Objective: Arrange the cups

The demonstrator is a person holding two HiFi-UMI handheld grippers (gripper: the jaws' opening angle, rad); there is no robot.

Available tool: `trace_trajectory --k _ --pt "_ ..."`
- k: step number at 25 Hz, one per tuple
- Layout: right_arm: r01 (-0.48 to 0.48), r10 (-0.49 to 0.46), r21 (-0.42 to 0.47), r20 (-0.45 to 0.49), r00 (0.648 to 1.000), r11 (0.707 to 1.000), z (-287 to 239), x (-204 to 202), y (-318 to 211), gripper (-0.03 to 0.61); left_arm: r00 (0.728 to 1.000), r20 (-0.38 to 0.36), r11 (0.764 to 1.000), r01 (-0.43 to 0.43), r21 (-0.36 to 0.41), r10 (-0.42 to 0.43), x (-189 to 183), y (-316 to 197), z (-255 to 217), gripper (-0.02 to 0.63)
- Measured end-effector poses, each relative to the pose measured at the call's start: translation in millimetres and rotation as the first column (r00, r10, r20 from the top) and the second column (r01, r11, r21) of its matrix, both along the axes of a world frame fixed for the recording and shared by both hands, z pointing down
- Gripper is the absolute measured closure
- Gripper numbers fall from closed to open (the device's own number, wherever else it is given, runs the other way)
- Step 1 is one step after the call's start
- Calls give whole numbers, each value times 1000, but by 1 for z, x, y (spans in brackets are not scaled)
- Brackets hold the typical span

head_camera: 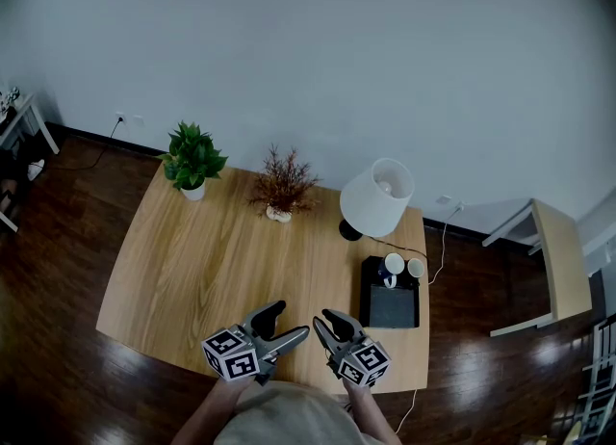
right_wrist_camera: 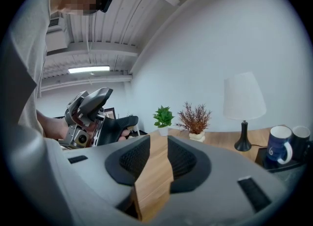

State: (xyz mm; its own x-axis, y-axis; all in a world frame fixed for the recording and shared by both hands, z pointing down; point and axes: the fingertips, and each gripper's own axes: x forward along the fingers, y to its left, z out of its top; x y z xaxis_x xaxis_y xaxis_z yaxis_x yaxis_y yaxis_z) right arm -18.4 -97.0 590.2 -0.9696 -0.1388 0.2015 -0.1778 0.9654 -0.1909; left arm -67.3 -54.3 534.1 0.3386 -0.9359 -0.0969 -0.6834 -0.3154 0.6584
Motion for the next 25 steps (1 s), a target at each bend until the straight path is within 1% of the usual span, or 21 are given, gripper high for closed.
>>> trace_trajectory --k 5,12,20,25 --pt "4 -4 4 9 1000 1000 -5 -1 2 468 1000 18 1000 -5 12 5 -2 -3 -8 230" --pt "-16 15 18 28 999 1000 -15 3 -3 468 999 31 999 -16 39 15 -2 -6 -21 230" --pt "-6 5 26 34 999 1000 -19 0 1 468 999 21 999 -46 28 45 12 -3 -16 230" --pt "-9 8 36 38 999 999 -22 1 1 468 999 18 998 -52 30 51 14 -3 -16 230"
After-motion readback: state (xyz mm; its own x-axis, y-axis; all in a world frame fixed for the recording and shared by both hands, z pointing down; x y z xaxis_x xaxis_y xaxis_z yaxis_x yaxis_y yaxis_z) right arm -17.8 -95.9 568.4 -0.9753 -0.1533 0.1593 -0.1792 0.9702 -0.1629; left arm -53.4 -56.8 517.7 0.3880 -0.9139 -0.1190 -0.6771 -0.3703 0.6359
